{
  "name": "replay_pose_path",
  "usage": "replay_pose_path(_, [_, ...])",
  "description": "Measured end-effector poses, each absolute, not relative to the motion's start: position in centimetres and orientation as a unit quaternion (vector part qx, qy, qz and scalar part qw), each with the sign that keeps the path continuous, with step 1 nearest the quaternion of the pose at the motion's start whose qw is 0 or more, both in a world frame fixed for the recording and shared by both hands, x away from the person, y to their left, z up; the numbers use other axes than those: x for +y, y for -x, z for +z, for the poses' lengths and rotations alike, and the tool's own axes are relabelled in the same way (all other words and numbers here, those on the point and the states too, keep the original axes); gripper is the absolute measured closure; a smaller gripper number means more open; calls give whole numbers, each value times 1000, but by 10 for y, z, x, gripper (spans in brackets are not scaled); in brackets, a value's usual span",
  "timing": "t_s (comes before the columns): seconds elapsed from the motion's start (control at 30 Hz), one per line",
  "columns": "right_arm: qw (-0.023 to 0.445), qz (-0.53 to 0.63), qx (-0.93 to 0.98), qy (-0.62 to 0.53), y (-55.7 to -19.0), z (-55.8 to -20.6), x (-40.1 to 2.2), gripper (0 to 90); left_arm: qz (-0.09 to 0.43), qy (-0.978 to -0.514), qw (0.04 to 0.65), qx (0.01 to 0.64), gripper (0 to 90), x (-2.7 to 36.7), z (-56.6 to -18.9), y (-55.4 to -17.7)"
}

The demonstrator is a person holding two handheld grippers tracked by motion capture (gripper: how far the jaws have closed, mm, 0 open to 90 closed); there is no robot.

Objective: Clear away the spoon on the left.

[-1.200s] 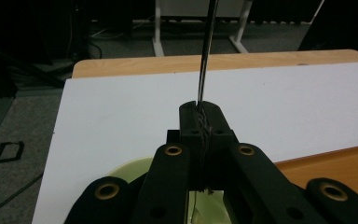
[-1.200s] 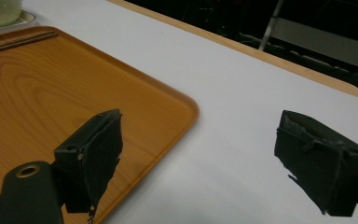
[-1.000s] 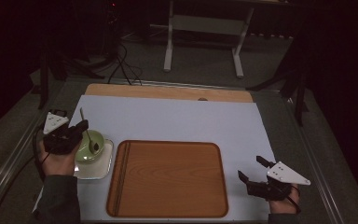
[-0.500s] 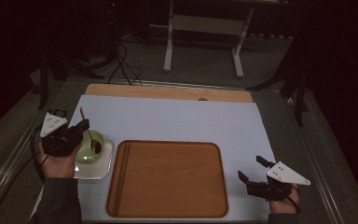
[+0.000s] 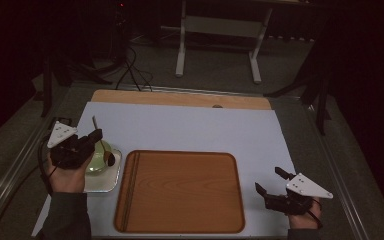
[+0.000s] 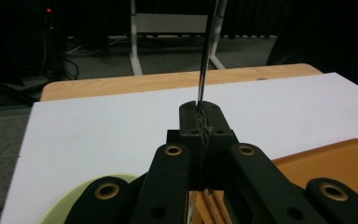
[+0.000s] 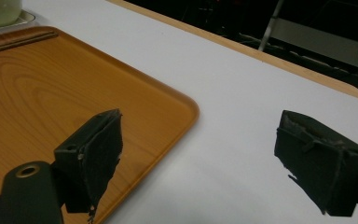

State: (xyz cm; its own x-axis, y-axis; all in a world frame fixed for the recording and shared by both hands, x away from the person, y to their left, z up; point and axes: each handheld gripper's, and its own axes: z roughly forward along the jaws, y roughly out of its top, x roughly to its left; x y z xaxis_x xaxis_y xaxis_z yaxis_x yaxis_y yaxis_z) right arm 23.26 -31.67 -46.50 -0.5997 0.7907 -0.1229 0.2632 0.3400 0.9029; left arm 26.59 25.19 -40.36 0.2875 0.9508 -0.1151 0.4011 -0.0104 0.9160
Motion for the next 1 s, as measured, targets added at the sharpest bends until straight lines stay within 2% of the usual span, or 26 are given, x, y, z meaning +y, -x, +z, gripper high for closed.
replay_pose_path(1.0, [286, 462, 766, -344, -232, -464, -317, 145, 229, -683, 484, 496, 899, 212, -421, -256])
